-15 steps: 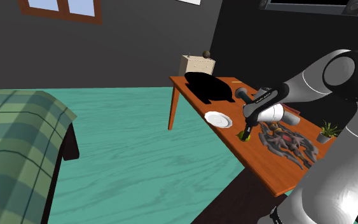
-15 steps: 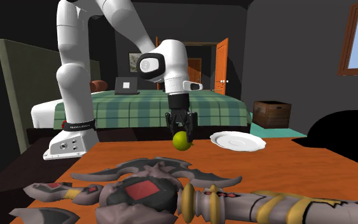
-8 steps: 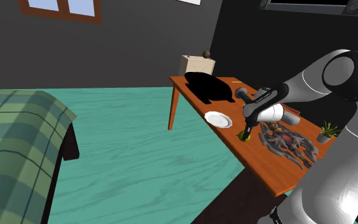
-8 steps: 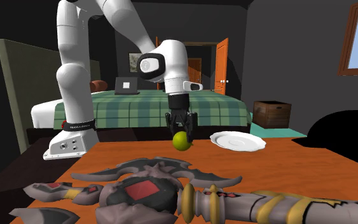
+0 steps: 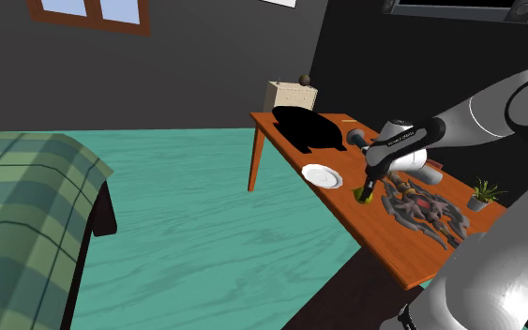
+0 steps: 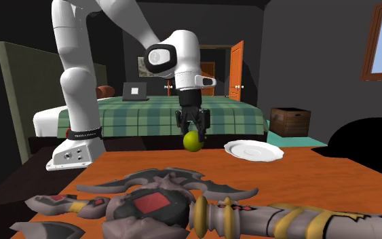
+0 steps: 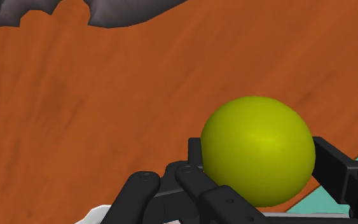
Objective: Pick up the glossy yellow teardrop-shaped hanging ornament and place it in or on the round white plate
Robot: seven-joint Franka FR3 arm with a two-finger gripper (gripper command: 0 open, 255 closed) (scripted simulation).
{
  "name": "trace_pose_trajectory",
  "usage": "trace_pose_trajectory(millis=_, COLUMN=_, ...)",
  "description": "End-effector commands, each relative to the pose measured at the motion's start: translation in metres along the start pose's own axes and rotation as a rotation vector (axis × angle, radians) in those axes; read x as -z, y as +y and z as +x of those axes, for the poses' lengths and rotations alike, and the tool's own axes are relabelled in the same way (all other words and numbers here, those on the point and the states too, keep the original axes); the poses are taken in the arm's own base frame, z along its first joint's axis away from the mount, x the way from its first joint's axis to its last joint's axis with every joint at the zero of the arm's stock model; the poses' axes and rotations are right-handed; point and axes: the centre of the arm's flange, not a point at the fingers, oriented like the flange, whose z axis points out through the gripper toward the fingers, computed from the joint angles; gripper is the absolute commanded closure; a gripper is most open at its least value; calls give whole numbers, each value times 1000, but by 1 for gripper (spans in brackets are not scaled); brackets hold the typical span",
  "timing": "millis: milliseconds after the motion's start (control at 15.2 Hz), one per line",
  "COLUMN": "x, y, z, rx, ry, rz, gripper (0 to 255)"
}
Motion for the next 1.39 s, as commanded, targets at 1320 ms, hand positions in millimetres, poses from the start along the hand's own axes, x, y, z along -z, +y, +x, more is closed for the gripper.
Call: trace_pose_trajectory(millis=1320, x=52, y=90, z=134, rx=0, ry=-1, rz=0, gripper=255)
